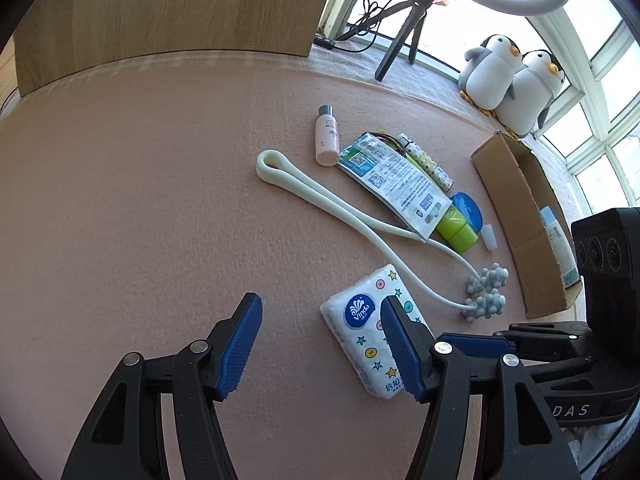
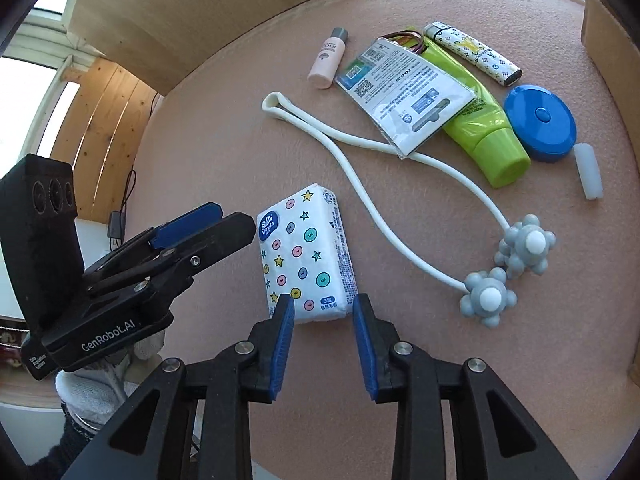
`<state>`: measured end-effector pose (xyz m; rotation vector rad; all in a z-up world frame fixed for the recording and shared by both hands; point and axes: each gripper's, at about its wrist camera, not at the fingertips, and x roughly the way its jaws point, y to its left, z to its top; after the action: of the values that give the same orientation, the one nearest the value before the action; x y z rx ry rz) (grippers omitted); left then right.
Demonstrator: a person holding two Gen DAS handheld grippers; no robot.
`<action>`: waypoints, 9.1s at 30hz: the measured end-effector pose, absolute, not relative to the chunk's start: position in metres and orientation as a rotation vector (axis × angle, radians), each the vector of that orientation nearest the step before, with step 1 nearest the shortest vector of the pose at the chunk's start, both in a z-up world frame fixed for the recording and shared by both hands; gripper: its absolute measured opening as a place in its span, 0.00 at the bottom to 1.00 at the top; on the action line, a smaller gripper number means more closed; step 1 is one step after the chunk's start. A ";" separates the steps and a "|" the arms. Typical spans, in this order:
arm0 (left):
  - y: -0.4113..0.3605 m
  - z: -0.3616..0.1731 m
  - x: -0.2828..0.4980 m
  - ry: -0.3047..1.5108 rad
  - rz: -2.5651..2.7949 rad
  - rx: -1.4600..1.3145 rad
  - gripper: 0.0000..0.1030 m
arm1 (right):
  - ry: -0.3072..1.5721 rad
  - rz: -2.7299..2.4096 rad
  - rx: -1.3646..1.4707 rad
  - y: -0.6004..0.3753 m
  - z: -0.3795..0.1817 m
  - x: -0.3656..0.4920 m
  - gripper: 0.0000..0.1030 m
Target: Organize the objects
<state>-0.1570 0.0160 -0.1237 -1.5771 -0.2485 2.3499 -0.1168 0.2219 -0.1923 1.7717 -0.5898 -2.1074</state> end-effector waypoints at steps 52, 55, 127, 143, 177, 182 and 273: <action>-0.035 -0.139 -0.153 -0.043 2.556 -1.692 0.70 | -0.555 -2.133 1.804 0.203 -0.199 -0.100 0.27; -0.035 -0.121 -0.142 -0.065 2.576 -1.613 0.70 | -0.554 -2.188 1.768 0.212 -0.194 -0.105 0.36; 0.299 -0.065 -0.179 -0.262 2.051 -1.374 0.14 | -0.598 -2.607 1.646 0.450 -0.112 -0.084 0.08; 0.329 -0.078 -0.174 -0.141 2.076 -1.386 0.35 | -0.689 -2.688 1.677 0.493 -0.122 -0.076 0.34; -0.029 -0.086 -0.114 -0.415 2.433 -1.532 0.44 | -0.499 -2.389 1.691 0.264 -0.168 -0.298 0.42; -0.047 -0.089 -0.114 -0.437 2.441 -1.546 0.44 | -0.532 -2.349 1.764 0.256 -0.193 -0.319 0.30; 0.079 -0.154 -0.166 -0.078 2.178 -1.589 0.06 | -0.286 -2.618 1.934 0.329 -0.199 -0.160 0.14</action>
<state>-0.1662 0.0789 -0.1538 -1.5885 -0.0775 2.1776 -0.1600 0.3287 -0.1985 1.9335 -0.2857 -2.6182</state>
